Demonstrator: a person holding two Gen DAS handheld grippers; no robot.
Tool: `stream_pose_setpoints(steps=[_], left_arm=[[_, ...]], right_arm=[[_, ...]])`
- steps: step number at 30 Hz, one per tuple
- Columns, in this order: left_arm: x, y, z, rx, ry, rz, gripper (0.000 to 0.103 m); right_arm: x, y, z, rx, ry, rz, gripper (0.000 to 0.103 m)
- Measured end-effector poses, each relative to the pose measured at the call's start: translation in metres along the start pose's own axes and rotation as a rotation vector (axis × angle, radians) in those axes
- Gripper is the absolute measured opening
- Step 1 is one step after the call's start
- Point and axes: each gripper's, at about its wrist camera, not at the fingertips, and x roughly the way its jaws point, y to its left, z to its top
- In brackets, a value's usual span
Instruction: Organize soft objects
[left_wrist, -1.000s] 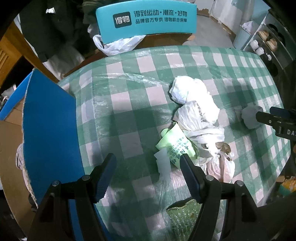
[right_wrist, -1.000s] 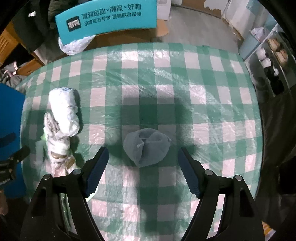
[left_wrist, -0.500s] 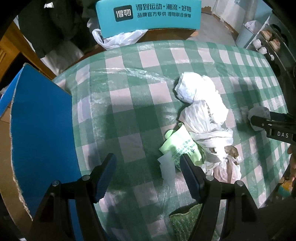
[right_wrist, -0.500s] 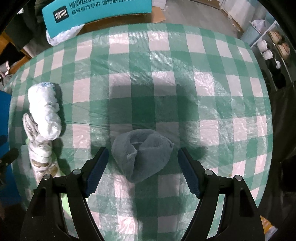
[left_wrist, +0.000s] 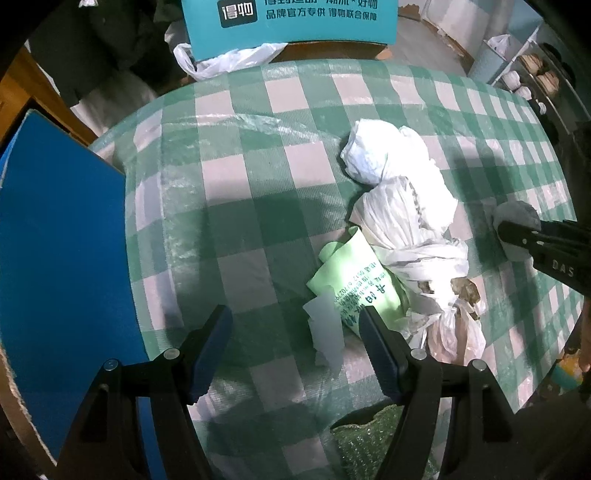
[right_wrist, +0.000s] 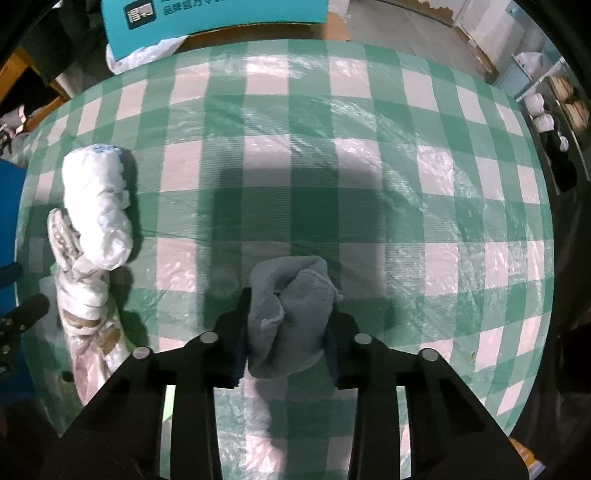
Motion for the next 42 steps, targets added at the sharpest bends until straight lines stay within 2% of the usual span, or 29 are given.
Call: stream_pose_setpoints(steps=[5,12,15,17,21,31,42], left_arm=[[0.006,0.001,-0.002,-0.002,0.007,-0.008,0.072],[0.007,-0.004,-0.003,0.017,-0.005,0.002,0.059],[0.006,-0.008,-0.003,0.032,-0.01,0.018,0.041],[0.007,-0.009,-0.004,0.031,-0.004,-0.008,0.028],[0.007,-0.015,-0.008,0.053,-0.006,-0.027,0.017],[-0.003,-0.019,-0.012,0.057,-0.023,-0.023,0.014],[-0.043,-0.025,-0.023,0.071,-0.086,0.007,0.014]], right_arm=[[-0.009,0.01,-0.004,-0.016,-0.02,0.019,0.029],[-0.021,0.022,-0.014,-0.025,-0.039,0.043,0.029],[-0.026,0.024,-0.02,-0.025,-0.046,0.053,0.029],[-0.028,0.024,-0.02,-0.021,-0.05,0.06,0.029],[-0.035,0.024,-0.023,-0.017,-0.064,0.07,0.029],[-0.055,0.027,-0.032,-0.055,-0.096,0.074,0.029],[-0.086,0.049,-0.045,-0.126,-0.148,0.084,0.029]])
